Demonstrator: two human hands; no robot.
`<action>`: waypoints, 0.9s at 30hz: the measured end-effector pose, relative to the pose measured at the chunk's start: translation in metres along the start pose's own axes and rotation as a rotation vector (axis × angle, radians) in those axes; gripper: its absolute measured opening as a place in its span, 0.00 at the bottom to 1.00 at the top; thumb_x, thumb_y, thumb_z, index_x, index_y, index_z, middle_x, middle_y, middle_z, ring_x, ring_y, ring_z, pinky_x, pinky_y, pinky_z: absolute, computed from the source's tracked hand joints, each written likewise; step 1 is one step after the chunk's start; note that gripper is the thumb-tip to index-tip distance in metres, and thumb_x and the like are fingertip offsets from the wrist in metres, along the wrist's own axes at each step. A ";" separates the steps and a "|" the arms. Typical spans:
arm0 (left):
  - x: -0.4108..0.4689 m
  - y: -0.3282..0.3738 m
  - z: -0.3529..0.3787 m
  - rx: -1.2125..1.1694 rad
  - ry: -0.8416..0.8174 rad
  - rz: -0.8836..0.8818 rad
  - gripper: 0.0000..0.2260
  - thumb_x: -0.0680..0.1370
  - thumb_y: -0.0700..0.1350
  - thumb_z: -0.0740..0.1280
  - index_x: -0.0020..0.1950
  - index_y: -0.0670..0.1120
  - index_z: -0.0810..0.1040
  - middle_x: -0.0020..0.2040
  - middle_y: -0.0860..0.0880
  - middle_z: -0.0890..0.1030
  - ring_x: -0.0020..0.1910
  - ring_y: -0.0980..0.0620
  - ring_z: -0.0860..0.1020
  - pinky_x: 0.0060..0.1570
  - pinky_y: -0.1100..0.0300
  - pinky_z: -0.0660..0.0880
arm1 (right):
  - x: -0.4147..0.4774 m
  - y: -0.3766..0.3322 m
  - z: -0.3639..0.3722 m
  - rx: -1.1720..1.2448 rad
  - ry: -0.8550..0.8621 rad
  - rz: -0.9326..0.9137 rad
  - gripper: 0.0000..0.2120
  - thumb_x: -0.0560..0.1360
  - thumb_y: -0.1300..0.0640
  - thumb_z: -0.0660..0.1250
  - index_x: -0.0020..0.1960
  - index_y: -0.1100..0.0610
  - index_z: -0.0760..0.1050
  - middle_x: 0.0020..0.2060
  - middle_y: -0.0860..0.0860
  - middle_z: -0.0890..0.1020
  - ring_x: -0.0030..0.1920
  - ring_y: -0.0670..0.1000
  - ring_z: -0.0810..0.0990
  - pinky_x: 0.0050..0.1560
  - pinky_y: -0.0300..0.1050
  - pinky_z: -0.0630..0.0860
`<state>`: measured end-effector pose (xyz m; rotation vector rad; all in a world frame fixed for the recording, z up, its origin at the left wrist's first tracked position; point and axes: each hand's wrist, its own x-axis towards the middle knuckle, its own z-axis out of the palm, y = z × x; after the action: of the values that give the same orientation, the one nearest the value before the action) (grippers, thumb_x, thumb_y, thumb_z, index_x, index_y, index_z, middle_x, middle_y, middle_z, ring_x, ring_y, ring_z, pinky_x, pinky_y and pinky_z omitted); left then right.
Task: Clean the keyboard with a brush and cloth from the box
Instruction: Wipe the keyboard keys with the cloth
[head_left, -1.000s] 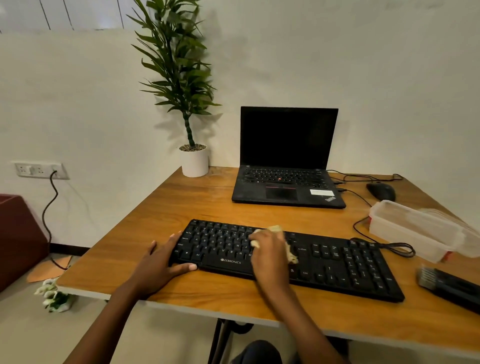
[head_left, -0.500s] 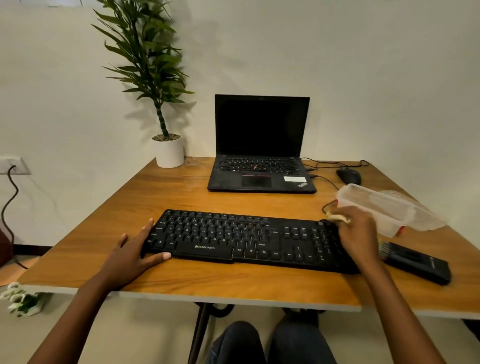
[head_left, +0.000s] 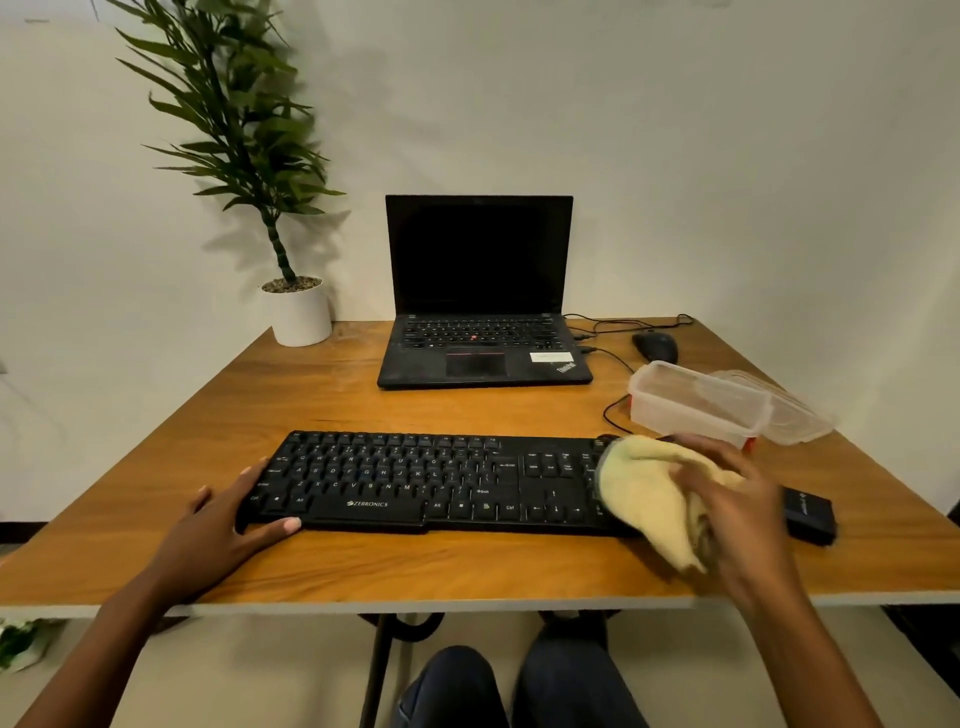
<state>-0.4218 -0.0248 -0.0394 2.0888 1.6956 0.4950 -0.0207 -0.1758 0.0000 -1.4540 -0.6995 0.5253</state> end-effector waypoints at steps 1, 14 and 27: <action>0.000 0.000 -0.001 -0.003 -0.010 -0.005 0.43 0.67 0.66 0.64 0.76 0.54 0.48 0.75 0.44 0.62 0.74 0.43 0.58 0.74 0.48 0.52 | 0.002 0.003 -0.015 -0.025 0.084 0.009 0.13 0.72 0.66 0.66 0.53 0.53 0.78 0.53 0.50 0.78 0.56 0.53 0.74 0.53 0.51 0.74; 0.009 0.066 0.041 0.271 -0.133 0.416 0.47 0.53 0.84 0.38 0.70 0.66 0.43 0.74 0.61 0.40 0.73 0.59 0.36 0.67 0.47 0.26 | -0.014 0.023 0.017 -1.115 -0.207 -0.646 0.17 0.69 0.60 0.73 0.57 0.56 0.79 0.59 0.51 0.78 0.60 0.57 0.76 0.64 0.58 0.64; 0.074 0.083 0.056 0.298 -0.130 0.341 0.57 0.48 0.83 0.32 0.75 0.62 0.48 0.78 0.56 0.44 0.76 0.54 0.41 0.71 0.42 0.35 | 0.060 0.035 0.074 -1.288 -0.616 -0.537 0.23 0.81 0.51 0.54 0.74 0.51 0.56 0.75 0.47 0.57 0.75 0.49 0.52 0.73 0.48 0.51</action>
<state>-0.3090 0.0282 -0.0430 2.5822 1.4150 0.2029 -0.0277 -0.0784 -0.0297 -2.1332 -2.1017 0.0181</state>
